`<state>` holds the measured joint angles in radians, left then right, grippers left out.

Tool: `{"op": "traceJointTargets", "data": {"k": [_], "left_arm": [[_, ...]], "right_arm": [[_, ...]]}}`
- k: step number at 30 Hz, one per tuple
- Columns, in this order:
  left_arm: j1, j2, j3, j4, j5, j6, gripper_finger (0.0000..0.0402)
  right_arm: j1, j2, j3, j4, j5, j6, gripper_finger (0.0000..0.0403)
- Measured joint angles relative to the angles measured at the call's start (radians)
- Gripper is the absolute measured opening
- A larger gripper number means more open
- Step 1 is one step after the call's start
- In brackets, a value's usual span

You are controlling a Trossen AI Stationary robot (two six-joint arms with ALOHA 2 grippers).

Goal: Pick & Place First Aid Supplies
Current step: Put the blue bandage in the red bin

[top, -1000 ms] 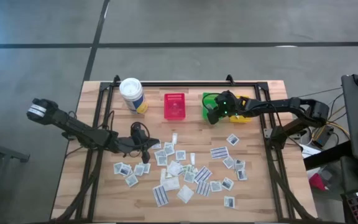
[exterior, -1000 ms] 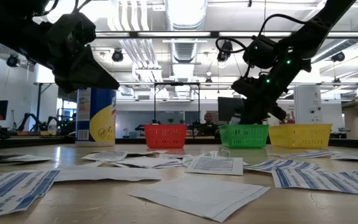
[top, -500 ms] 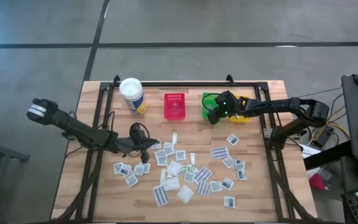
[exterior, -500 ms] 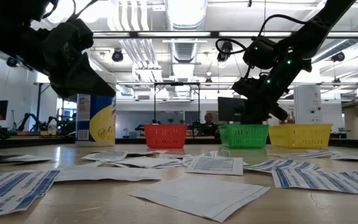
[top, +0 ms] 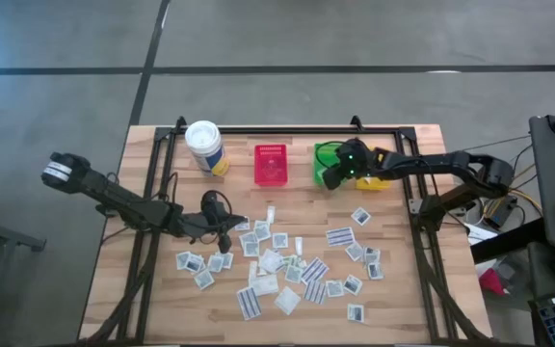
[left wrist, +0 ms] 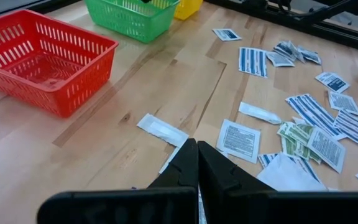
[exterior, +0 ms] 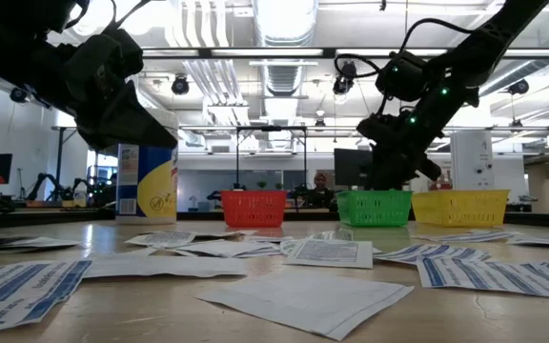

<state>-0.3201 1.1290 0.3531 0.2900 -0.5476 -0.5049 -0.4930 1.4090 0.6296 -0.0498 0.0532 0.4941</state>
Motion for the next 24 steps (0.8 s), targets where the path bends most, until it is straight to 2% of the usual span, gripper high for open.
{"op": "traceJointTargets", "data": {"k": [6,14,24], "left_arm": [[0.000,0.000,0.000,0.001,0.006,0.000,0.0000],[0.000,0.000,0.000,0.007,0.006,-0.001,0.0000],[0.000,0.000,0.000,0.009,0.031,-0.049,0.0000]], "right_arm": [[0.001,-0.079,0.000,-0.012,-0.001,-0.023,0.0134],[0.021,-0.181,0.000,-0.112,-0.008,0.008,0.0118],[0.217,-0.197,0.000,-0.130,-0.008,0.049,0.0094]]}}
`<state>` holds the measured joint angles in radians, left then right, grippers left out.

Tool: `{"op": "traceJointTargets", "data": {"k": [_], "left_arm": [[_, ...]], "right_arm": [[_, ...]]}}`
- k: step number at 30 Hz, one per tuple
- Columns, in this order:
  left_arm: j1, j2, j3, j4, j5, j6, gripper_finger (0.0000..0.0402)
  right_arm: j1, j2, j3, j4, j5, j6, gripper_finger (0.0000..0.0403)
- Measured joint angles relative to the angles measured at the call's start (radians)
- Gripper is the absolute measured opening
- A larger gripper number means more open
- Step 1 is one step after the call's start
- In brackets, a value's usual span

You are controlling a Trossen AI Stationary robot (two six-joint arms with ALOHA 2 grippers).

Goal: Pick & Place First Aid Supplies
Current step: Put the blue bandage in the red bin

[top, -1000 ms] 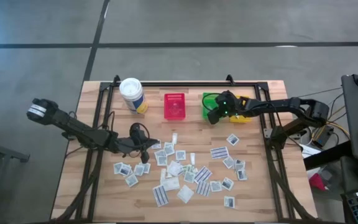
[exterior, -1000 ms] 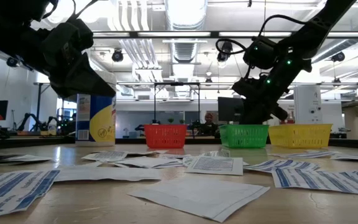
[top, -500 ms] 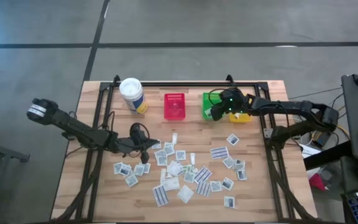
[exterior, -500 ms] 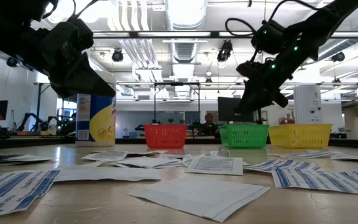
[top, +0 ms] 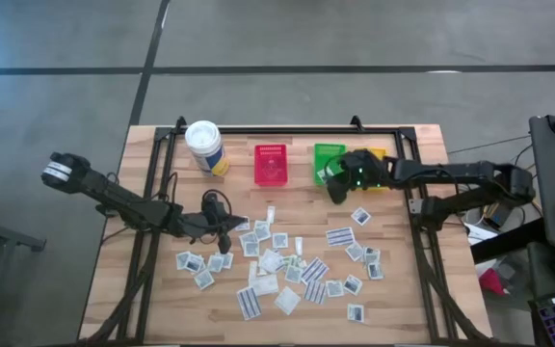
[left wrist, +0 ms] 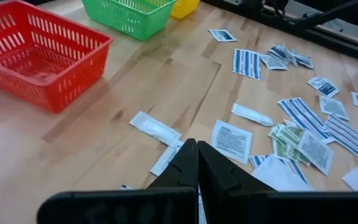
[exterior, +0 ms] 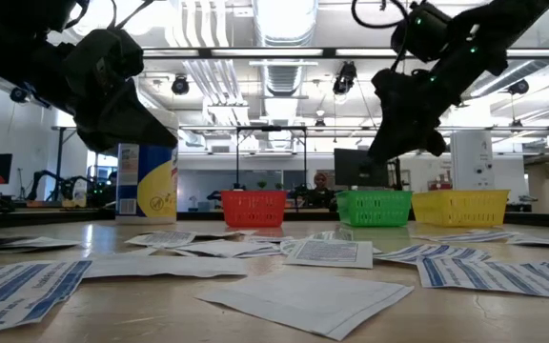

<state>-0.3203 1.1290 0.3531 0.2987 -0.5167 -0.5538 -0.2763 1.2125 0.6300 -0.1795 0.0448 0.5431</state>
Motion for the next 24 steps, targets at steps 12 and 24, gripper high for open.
{"op": "traceJointTargets", "data": {"k": [12,24], "left_arm": [[-0.032,0.000,0.000,0.028,0.043,-0.072,0.0000],[-0.092,0.000,0.000,0.040,0.074,-0.076,0.0000]], "right_arm": [[0.320,0.000,0.000,0.003,0.134,0.138,0.0063],[0.567,0.000,0.000,0.029,0.379,0.224,0.0052]]}}
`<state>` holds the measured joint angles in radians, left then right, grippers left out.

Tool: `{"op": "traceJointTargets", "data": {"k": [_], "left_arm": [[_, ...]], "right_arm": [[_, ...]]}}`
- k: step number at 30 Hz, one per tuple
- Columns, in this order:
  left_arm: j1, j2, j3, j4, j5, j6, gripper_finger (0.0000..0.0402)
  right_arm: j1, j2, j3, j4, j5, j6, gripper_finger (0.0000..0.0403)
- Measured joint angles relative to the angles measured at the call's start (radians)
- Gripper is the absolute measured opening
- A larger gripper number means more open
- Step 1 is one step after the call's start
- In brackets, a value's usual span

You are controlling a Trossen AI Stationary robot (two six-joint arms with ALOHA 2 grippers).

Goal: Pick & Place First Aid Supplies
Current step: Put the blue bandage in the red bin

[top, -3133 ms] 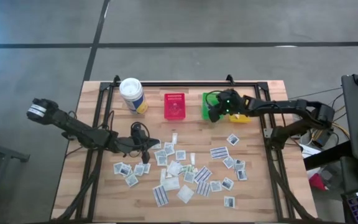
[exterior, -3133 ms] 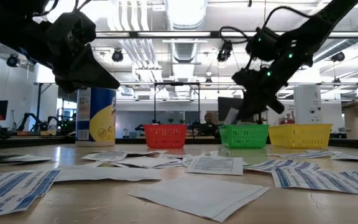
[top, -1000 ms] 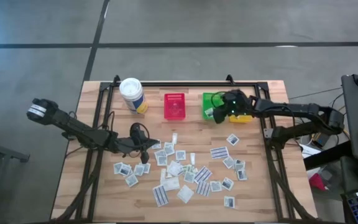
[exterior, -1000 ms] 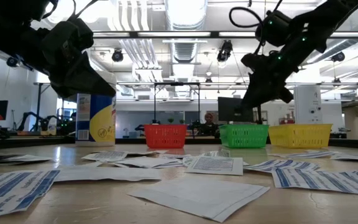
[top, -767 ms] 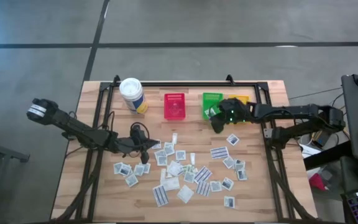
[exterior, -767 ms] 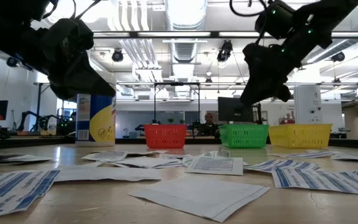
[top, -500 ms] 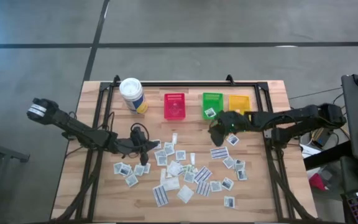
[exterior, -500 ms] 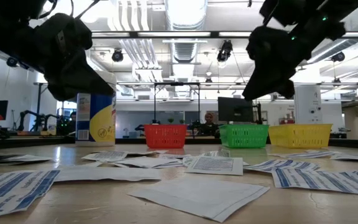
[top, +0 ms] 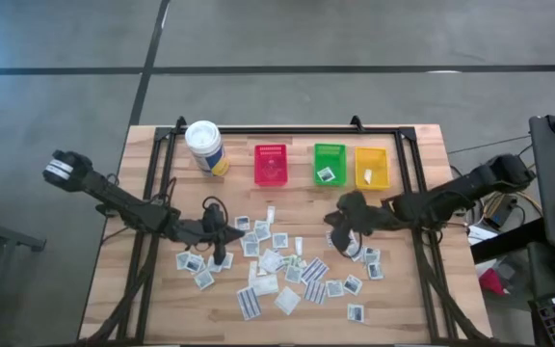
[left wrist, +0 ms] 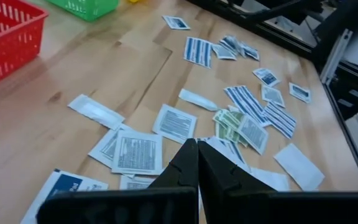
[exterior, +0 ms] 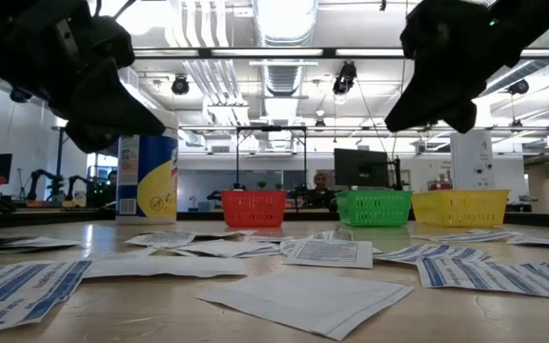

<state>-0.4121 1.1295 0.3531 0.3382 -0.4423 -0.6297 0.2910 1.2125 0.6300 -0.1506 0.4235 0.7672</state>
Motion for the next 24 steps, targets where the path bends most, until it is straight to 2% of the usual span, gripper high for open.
{"op": "traceJointTargets", "data": {"k": [4,9,17,24], "left_arm": [[-0.017,0.026,0.000,0.023,0.000,-0.007,0.0000],[-0.035,0.124,0.003,0.133,0.001,-0.019,0.0000],[-0.038,0.296,0.119,0.133,0.044,0.027,0.0000],[-0.038,0.408,0.234,0.133,0.051,0.102,0.0000]], "right_arm": [[0.047,0.000,0.000,0.041,0.003,0.001,0.0052],[0.093,0.000,0.000,0.060,0.006,0.001,0.0052],[0.144,0.001,-0.003,0.060,0.072,0.049,0.0052],[0.196,0.001,-0.008,0.060,0.078,0.095,0.0052]]}}
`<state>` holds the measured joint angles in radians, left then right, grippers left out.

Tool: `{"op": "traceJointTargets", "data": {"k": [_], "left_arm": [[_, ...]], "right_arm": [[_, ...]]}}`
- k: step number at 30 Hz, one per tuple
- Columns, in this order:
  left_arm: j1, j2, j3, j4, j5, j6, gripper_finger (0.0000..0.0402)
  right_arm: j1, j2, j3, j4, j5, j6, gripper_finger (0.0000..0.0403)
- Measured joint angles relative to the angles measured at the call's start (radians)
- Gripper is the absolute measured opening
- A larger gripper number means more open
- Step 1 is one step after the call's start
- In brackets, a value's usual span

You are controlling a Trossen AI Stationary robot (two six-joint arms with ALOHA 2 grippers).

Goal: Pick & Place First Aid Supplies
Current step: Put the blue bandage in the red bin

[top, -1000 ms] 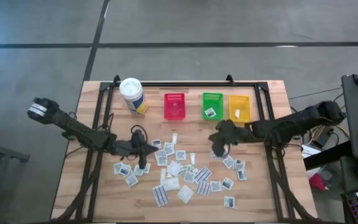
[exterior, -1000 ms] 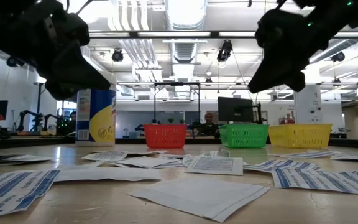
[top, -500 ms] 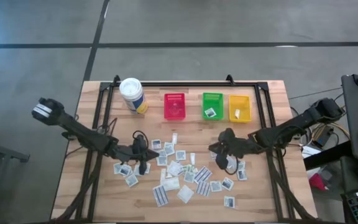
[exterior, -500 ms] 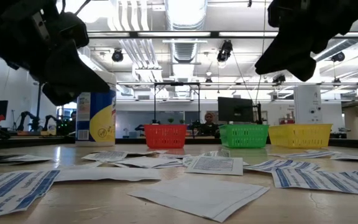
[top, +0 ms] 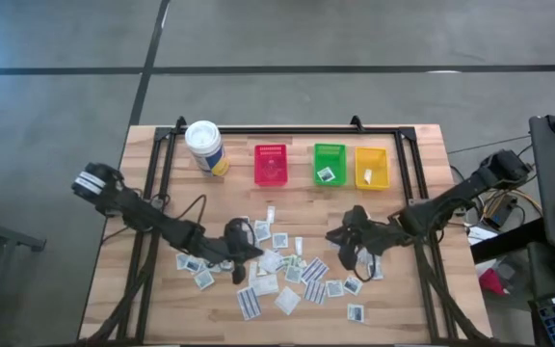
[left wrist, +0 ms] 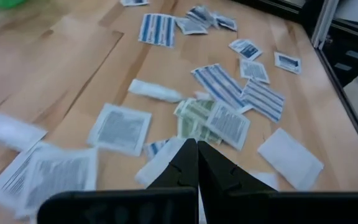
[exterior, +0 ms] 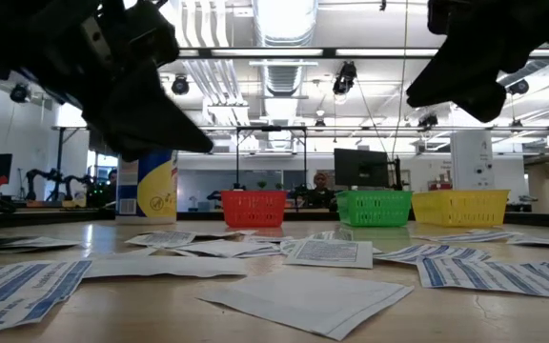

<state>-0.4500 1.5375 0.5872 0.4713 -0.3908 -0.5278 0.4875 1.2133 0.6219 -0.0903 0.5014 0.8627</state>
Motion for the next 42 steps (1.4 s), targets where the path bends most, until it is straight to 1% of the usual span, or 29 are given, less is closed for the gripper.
{"op": "traceJointTargets", "data": {"k": [3,8,12,15,20,26,31,36,42], "left_arm": [[0.000,0.033,0.043,0.000,0.014,0.032,0.0000],[-0.003,0.055,0.078,-0.006,0.016,0.038,0.0000],[-0.015,0.052,0.094,-0.100,0.016,0.003,0.0000],[-0.032,0.051,0.104,-0.135,0.016,-0.026,0.0000],[-0.059,0.049,0.117,-0.188,0.016,-0.035,0.0000],[-0.062,0.038,0.148,-0.330,0.016,-0.048,0.0000],[-0.062,0.026,0.169,-0.412,0.010,-0.047,0.0000],[-0.062,0.026,0.166,-0.410,0.006,-0.047,0.0000],[-0.062,0.033,0.160,-0.410,-0.009,-0.048,0.0000]], "right_arm": [[0.031,0.000,-0.001,0.001,0.006,0.003,0.0052],[0.075,0.000,-0.001,0.026,0.081,0.002,0.0052],[0.097,0.005,-0.001,0.042,0.086,0.002,0.0052],[0.101,0.042,-0.002,0.101,0.085,-0.005,0.0052],[0.102,0.157,-0.001,0.236,0.079,-0.053,0.0052],[0.102,0.271,0.038,0.251,0.077,-0.058,0.0052],[0.090,0.326,0.080,0.254,0.070,-0.075,0.0052],[0.045,0.369,0.112,0.252,0.049,-0.110,0.0052],[-0.022,0.410,0.134,0.251,-0.065,-0.114,0.0052]]}}
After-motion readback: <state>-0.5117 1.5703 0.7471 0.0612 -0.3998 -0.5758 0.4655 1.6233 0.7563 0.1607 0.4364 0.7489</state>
